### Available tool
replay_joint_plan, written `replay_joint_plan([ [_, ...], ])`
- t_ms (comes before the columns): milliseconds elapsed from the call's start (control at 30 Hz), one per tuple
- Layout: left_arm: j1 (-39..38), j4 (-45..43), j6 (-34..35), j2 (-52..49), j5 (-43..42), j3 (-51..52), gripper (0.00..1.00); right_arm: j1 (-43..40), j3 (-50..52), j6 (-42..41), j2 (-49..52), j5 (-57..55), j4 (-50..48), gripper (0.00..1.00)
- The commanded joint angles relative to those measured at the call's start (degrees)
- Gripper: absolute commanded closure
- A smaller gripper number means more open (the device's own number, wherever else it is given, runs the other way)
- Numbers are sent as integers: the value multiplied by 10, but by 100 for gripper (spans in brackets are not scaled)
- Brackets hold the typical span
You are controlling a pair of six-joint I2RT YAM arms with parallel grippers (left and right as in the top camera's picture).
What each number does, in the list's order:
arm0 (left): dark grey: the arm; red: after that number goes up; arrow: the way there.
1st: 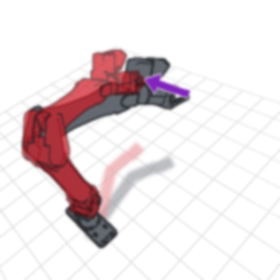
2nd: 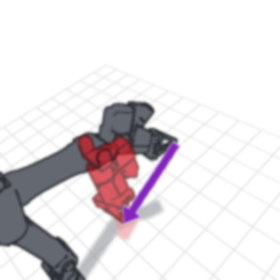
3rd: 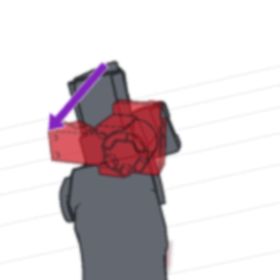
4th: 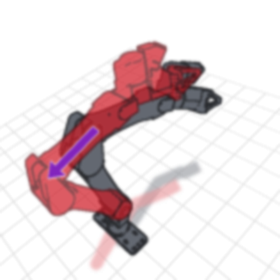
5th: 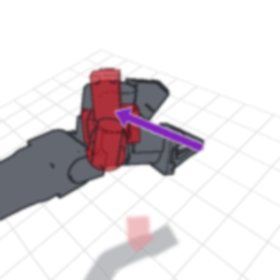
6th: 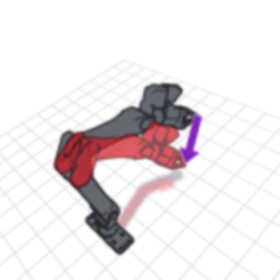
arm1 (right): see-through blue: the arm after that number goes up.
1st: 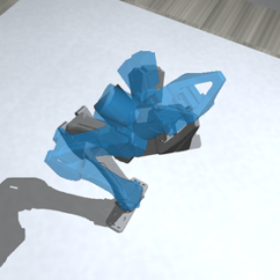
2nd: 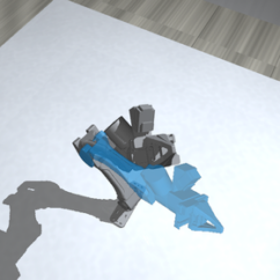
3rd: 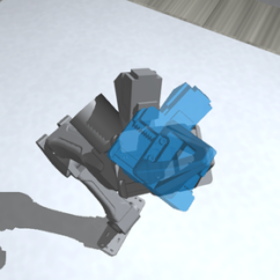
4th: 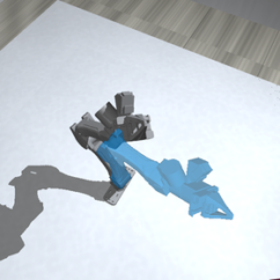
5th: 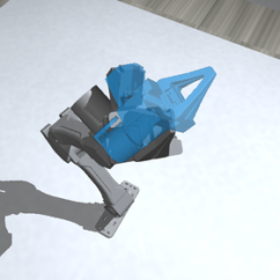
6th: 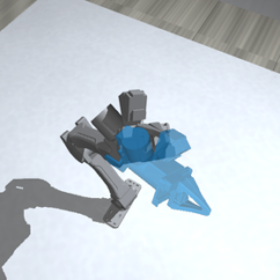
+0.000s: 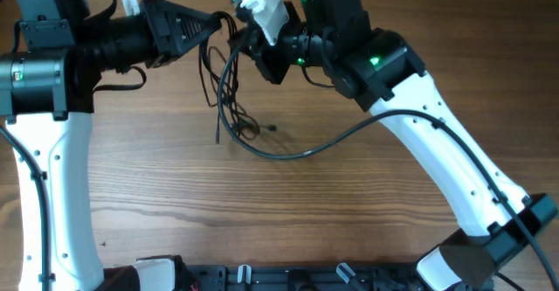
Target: Untangle cables
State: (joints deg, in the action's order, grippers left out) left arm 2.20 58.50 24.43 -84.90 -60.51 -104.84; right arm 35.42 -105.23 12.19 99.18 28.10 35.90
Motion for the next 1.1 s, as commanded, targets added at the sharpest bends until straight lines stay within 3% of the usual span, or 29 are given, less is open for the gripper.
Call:
replay_joint_plan([
  [0,-2,0,5,9,-53,-2,96,2,-2,14,11,-70,-3,96],
  [133,-2,2,5,9,-53,-2,96,1,-2,15,11,-92,-3,94],
  [167,-2,2,5,9,-53,-2,96,1,-2,13,11,-78,-3,31],
  [300,-2,2,5,9,-53,-2,96,2,-2,7,13,-38,-19,28],
  [333,-2,2,5,9,-53,-2,96,2,-2,7,14,-38,-25,28],
  [367,-2,3,5,9,-53,-2,96,2,-2,7,17,-38,-28,78],
  [400,-2,4,5,9,-53,-2,96,1,-2,8,20,-41,-28,96],
  [500,-2,11,-2,9,-52,-2,96,-1,-2,12,22,-110,-24,96],
  [567,-1,50,-31,9,-30,-2,96,-14,-2,12,22,-245,-24,96],
  [633,-1,119,-62,12,94,-2,96,-37,-2,33,22,-381,-17,96],
  [700,-3,179,-77,13,290,-2,96,-64,-2,59,22,-448,-5,96],
  [800,-16,196,-77,13,387,-2,96,-89,-2,46,22,-449,3,96],
  [833,-22,196,-72,13,387,-2,90,-96,-2,27,22,-451,3,96],
  [867,-28,196,-63,13,387,-2,82,-102,-2,9,22,-454,2,96],
  [933,-47,191,-26,12,403,-2,89,-113,-3,-35,22,-453,-4,96],
  [1000,-92,173,57,9,509,-2,96,-123,-6,-121,20,-455,-2,96],
  [1067,-143,141,114,-1,628,-2,95,-123,-6,-185,15,-446,7,96],
])
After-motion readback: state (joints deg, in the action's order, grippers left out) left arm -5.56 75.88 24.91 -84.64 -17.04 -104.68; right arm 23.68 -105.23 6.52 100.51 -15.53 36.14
